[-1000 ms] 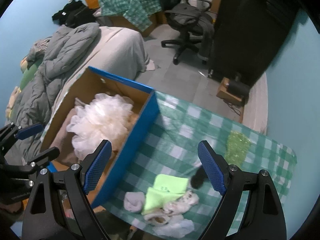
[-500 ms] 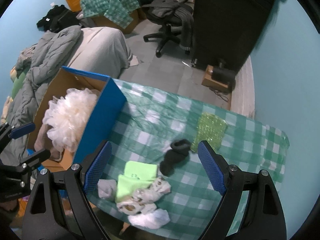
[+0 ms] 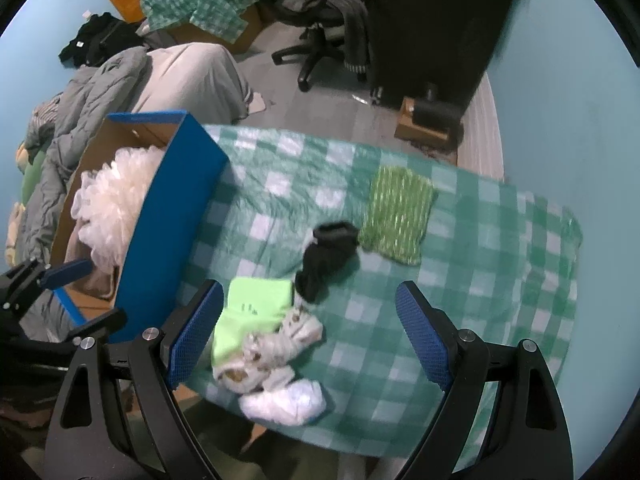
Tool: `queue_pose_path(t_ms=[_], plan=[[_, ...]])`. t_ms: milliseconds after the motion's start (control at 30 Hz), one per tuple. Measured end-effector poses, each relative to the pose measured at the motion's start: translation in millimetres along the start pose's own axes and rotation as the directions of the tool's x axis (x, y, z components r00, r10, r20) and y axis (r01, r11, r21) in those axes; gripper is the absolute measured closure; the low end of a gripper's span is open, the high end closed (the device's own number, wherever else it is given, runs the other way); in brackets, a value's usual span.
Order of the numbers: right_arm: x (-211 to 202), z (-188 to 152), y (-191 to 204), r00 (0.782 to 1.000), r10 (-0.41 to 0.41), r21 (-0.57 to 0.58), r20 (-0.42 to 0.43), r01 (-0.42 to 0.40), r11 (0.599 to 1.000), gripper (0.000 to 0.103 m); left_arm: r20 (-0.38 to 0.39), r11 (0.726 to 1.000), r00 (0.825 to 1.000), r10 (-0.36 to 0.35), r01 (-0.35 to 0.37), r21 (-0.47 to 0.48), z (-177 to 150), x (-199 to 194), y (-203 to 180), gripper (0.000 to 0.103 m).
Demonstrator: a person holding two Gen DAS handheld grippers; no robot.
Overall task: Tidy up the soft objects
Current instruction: 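Move both tools back over the remaining items on the table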
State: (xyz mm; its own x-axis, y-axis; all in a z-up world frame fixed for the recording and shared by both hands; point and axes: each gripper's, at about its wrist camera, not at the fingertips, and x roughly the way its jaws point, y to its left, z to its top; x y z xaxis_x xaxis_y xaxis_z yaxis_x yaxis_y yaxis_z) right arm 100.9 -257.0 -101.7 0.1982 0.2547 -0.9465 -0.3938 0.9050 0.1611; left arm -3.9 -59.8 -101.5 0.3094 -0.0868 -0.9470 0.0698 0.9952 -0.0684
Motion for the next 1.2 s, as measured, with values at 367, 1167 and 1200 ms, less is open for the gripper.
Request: queue_pose_path(t_ms=[367,1167,1200], plan=[[22.3,-56.9,-7.4,0.995,0.009,0.048,-0.096,-0.005,0.999,0.016,-0.045,1.0,0.999,-0.028,0.028,0.001,-24.7,10.8,-14.9,0.033],[43.0,-111.0,-16.1,0.986,0.016,0.078,-0.166,-0.003,0.997,0.016,-0.112,0.997,0.993,-0.036,0.029,-0.07,-49.1,45.0,-6.9,0.034],[43.2,-111.2,-16.0,0.986,0.016,0.078,-0.166,-0.003,0.997,0.016,-0.113,0.997,0.993,-0.043,0.035,-0.073,-49.5,45.2,-4.8,0.034]])
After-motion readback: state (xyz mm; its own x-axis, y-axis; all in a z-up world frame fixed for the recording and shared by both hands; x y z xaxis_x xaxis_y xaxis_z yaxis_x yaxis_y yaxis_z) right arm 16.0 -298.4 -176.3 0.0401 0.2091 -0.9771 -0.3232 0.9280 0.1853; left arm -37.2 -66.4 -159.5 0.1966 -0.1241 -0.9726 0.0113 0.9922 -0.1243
